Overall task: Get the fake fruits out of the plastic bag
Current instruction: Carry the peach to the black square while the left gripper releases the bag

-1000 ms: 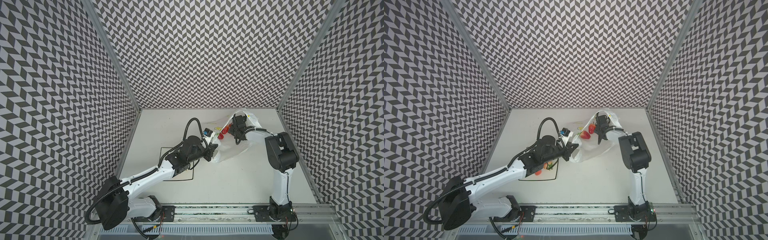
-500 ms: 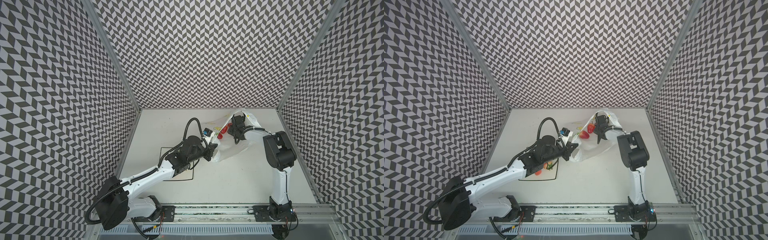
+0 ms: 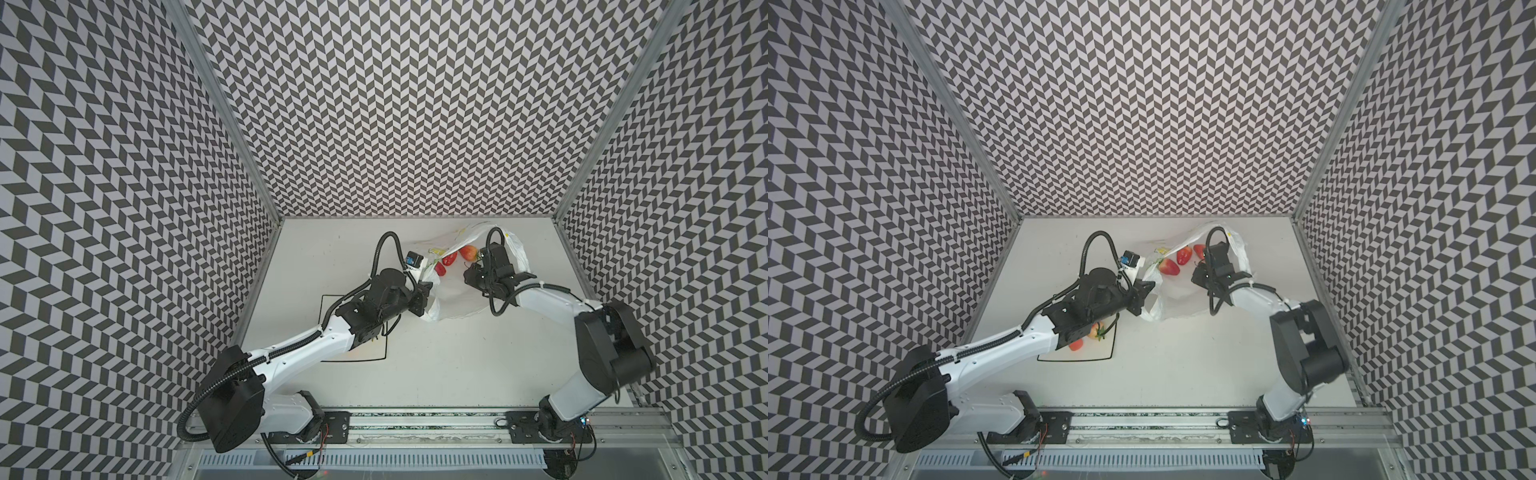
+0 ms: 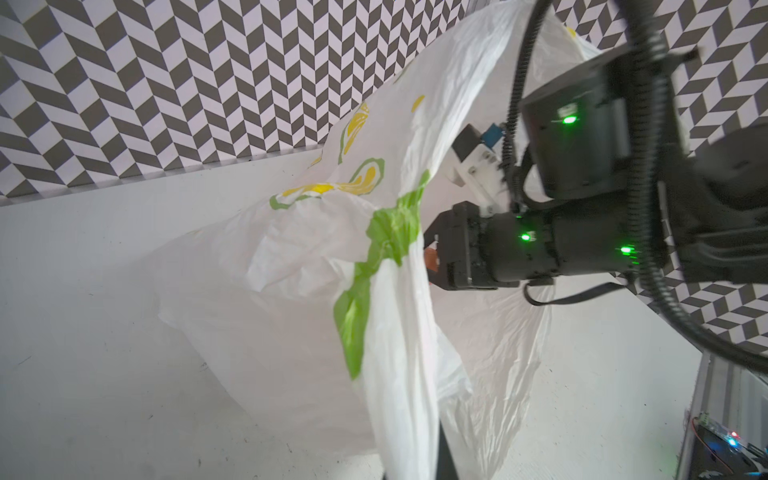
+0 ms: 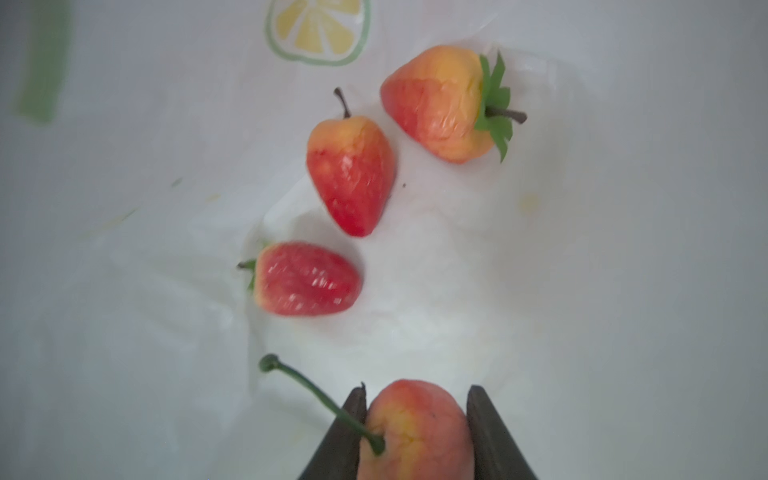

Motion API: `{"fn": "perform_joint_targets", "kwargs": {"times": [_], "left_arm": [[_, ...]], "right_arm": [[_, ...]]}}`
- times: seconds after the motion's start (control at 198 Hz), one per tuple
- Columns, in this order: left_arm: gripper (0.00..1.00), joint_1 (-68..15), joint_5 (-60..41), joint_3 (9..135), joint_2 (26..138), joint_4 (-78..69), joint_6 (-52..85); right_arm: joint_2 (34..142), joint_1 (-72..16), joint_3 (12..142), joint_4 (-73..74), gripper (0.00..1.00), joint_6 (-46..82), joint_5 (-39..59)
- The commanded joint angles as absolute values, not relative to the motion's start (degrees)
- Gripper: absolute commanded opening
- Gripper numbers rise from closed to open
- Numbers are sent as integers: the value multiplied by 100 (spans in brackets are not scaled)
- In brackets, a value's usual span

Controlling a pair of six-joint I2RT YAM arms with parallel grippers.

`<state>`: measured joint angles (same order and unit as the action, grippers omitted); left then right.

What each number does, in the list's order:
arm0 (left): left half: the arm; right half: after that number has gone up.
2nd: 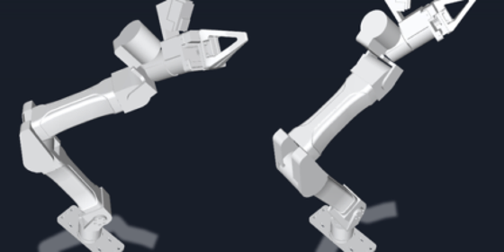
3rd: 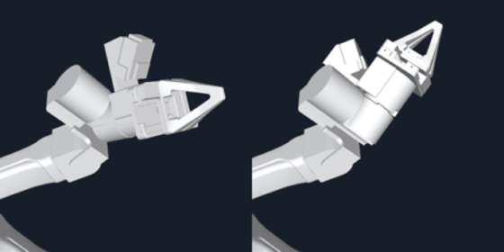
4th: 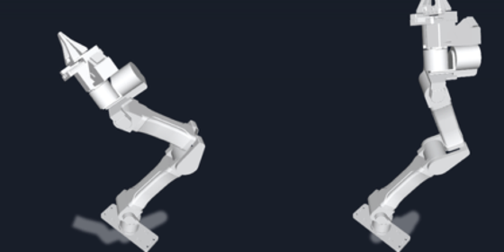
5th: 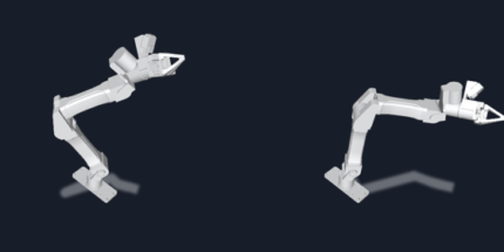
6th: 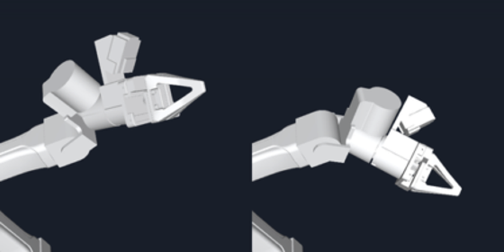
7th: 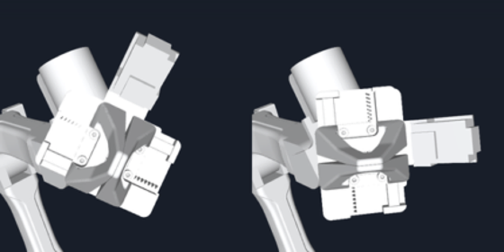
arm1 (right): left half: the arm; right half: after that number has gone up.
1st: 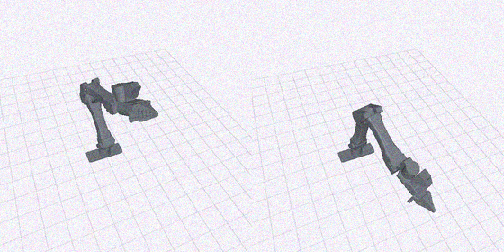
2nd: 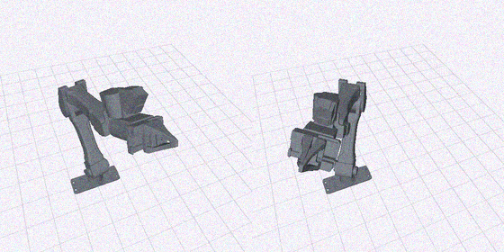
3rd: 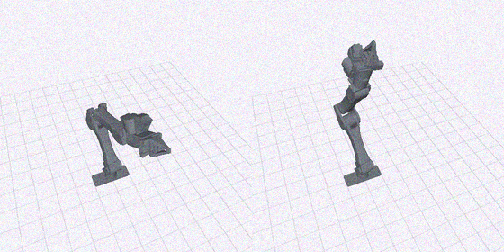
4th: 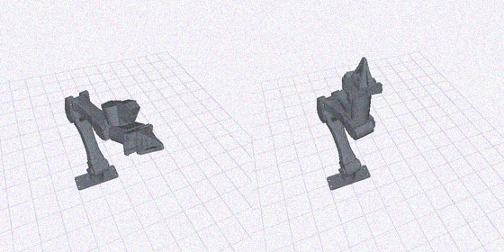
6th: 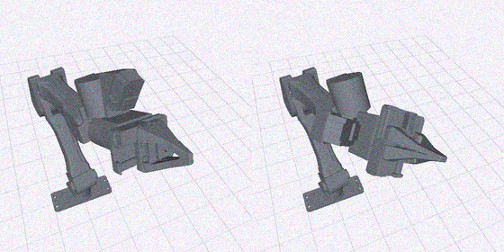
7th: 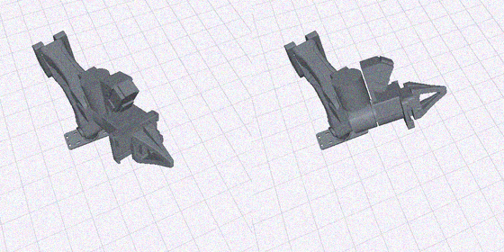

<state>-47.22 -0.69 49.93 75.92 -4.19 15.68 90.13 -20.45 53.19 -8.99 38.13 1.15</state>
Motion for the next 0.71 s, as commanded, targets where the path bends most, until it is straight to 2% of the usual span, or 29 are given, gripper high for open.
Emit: {"fn": "perform_joint_targets", "kwargs": {"times": [0.0, 0.292, 0.489, 0.615, 0.7], "left_arm": [[0, -4702, 66, 5177, 7654, -395, 1687], [0, -4693, 63, 5241, 7769, -454, 1662], [0, -4652, 169, 5344, 7831, -365, 1633], [27, -4655, 68, 5334, 7613, -299, 1709], [51, -4646, -10, 5208, 7258, -211, 1770]], "right_arm": [[8302, -2081, 4834, -668, 36, 3493, 886], [6900, -2275, 4228, -1049, 36, 2774, 2288], [6174, -2984, 4359, -1539, 36, 2331, 2206], [5712, -3511, 4319, -1756, 36, 2075, 1786], [5375, -3889, 4208, -1850, 36, 1843, 1550]]}}
